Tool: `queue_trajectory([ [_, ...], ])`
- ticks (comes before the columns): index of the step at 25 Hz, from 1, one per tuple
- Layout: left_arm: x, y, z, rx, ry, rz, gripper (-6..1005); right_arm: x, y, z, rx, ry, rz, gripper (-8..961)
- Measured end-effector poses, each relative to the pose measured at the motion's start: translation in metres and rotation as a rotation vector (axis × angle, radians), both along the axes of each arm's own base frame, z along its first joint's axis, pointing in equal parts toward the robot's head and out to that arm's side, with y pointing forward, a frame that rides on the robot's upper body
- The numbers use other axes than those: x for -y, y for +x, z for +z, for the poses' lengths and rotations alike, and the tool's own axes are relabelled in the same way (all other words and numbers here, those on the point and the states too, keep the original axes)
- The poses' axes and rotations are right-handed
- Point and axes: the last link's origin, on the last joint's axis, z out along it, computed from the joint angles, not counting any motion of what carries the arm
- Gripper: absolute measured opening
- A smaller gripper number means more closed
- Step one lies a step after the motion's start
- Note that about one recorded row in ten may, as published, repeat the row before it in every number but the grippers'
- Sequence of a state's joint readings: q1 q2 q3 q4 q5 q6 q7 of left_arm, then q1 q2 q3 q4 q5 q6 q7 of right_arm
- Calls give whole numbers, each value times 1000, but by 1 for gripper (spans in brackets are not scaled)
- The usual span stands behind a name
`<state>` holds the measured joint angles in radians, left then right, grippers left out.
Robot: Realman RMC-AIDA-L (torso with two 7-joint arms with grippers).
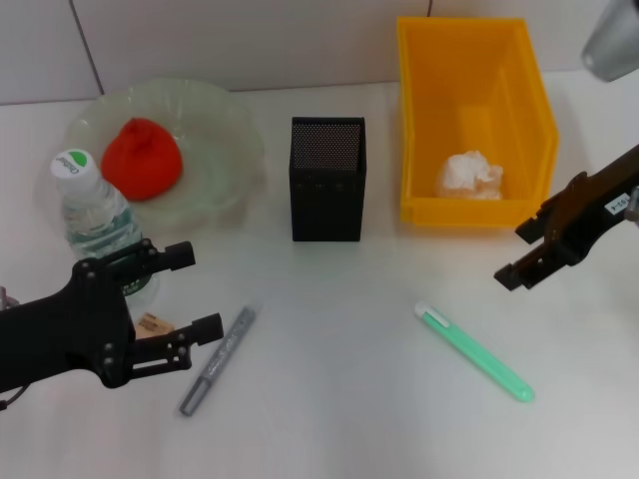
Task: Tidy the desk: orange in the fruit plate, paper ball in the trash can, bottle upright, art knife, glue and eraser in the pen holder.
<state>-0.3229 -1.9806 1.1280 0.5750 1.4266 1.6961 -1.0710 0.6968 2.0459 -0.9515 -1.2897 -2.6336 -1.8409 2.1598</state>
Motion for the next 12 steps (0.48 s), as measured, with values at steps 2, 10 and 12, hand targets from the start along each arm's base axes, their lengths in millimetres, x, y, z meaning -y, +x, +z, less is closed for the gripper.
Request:
queue_trajectory([
  [2,0,0,0,0,0,0,849,0,-2,-2,17,-8,1,767],
  [10,1,1,-8,-22,-23,-3,849,-2,-11,-16,88,-47,9,767],
  [12,1,1,-8,-22,-23,-3,849,-2,-15,-19,100,-66,10,767],
])
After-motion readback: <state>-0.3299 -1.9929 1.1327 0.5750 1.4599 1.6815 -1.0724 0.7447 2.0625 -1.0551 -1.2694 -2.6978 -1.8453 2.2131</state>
